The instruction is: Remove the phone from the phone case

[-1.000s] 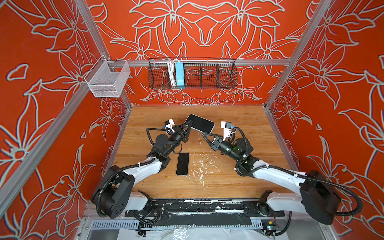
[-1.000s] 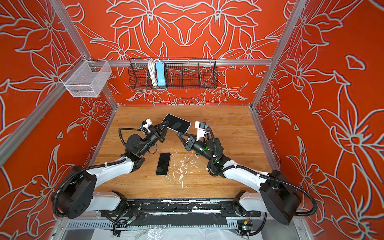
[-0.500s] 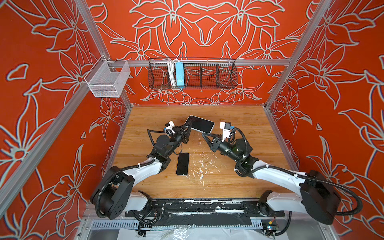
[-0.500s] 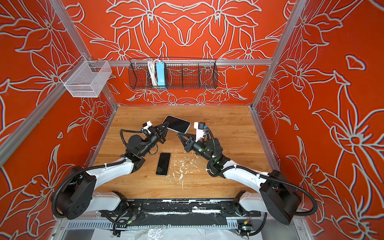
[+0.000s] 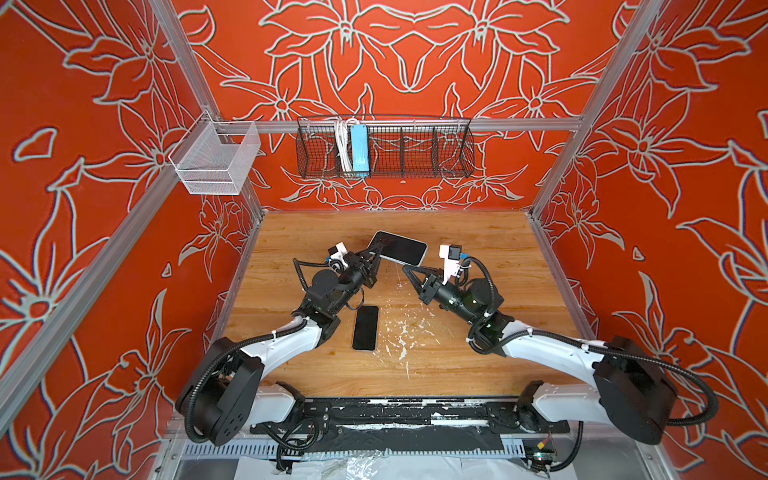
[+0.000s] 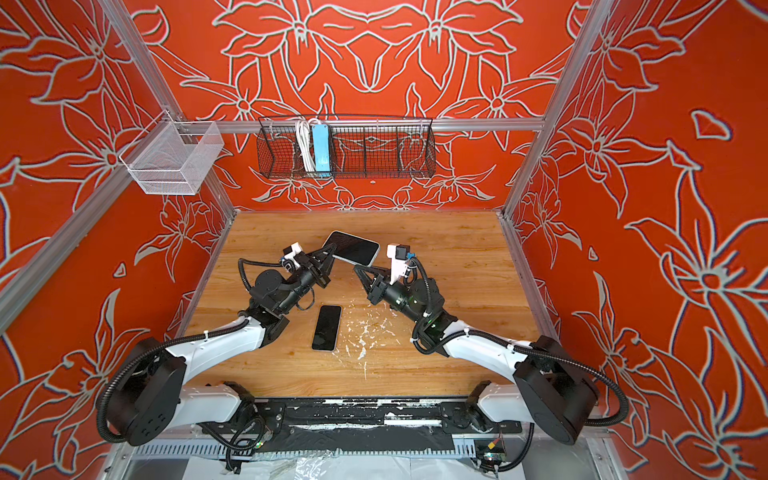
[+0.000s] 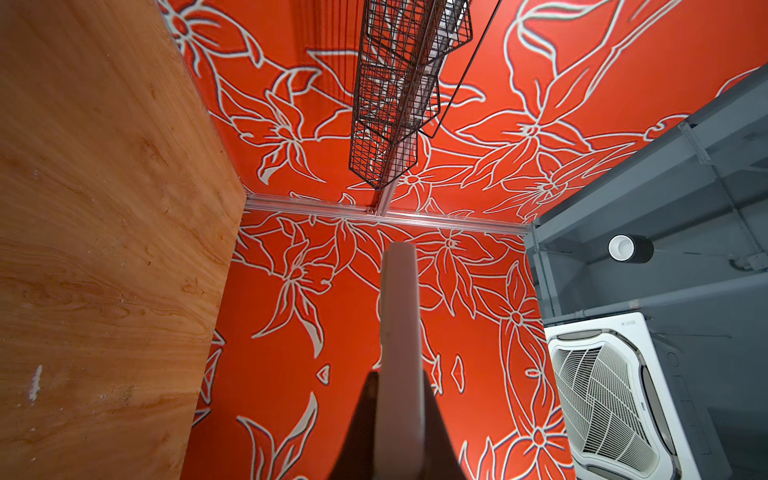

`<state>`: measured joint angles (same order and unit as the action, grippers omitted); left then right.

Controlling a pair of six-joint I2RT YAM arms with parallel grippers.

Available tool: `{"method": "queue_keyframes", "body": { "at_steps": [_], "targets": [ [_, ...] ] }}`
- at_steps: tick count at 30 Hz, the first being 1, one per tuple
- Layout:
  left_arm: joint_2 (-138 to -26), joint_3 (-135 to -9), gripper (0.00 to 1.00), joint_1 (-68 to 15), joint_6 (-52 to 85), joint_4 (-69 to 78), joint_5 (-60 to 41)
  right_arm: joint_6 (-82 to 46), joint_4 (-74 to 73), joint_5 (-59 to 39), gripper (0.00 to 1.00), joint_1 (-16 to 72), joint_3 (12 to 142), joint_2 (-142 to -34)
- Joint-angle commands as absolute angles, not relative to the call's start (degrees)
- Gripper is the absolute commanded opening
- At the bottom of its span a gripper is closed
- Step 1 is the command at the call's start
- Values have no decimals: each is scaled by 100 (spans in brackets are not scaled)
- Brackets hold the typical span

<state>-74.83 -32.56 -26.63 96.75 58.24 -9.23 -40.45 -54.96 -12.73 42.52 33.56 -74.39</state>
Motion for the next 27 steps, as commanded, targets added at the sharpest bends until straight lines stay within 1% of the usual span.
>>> {"method": "queue_keyframes", "body": {
  "at_steps": [1,9,27],
  "targets": [
    [-7093,-3666,0,-2751,10153,6968,-1154,-4005,-5020,-949,12,4225,3106,-7713],
    [-7060,-3698,0,-2758,10153,7042,-1178,-4104,-5172,-881,12,4219,3066,-7879],
    [-7287,-3920,0,-2760,10057,7348,-1300,-4110,-4782,-572,15,4232,3017,-7808]
  ]
}}
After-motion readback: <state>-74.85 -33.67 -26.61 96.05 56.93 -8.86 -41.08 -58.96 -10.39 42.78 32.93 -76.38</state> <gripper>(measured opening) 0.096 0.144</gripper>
